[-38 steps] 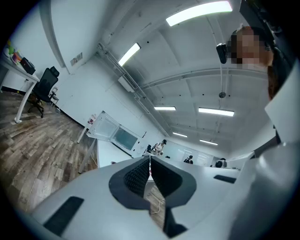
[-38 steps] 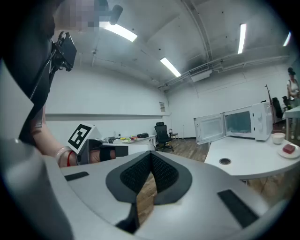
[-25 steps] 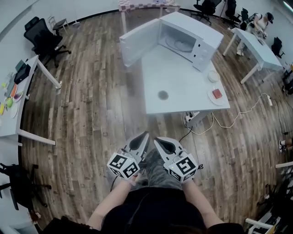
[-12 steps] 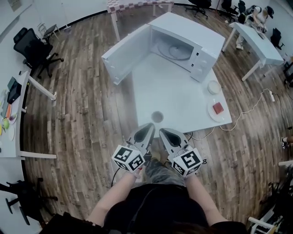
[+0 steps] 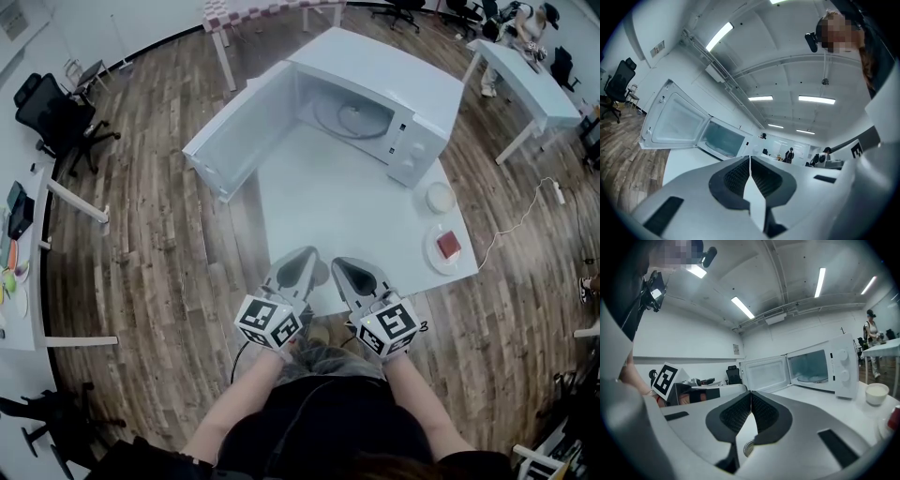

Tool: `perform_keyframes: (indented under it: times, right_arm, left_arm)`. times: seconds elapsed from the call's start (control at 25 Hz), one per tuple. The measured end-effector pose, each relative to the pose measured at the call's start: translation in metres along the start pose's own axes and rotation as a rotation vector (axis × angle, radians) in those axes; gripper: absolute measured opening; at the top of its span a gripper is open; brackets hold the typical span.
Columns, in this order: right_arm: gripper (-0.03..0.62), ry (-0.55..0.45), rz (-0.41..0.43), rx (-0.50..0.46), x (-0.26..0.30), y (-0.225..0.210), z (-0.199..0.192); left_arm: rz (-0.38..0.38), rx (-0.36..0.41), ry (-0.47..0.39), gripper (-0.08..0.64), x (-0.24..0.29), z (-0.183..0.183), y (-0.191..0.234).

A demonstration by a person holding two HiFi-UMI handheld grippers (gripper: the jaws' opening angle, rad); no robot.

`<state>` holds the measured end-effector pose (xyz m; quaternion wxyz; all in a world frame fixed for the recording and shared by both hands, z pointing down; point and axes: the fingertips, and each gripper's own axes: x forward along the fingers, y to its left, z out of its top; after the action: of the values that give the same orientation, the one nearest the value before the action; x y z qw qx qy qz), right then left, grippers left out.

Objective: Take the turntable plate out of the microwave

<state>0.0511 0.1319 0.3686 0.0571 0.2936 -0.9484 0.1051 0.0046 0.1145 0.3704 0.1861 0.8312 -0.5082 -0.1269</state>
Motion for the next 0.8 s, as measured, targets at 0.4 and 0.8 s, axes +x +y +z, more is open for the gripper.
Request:
perform_keyframes:
  times: [0.4, 0.8]
  right_arm:
    - [0.020, 0.033, -0.051, 0.061, 0.026, -0.035, -0.013]
    - [0.020, 0.031, -0.214, 0.083, 0.067, -0.109, -0.004]
  left_arm:
    - [-0.008, -0.046, 0.031, 0.021, 0.031, -0.005, 0.024]
    - [-0.075, -0.031, 0.106, 0.021, 0.113, 0.006, 0.075]
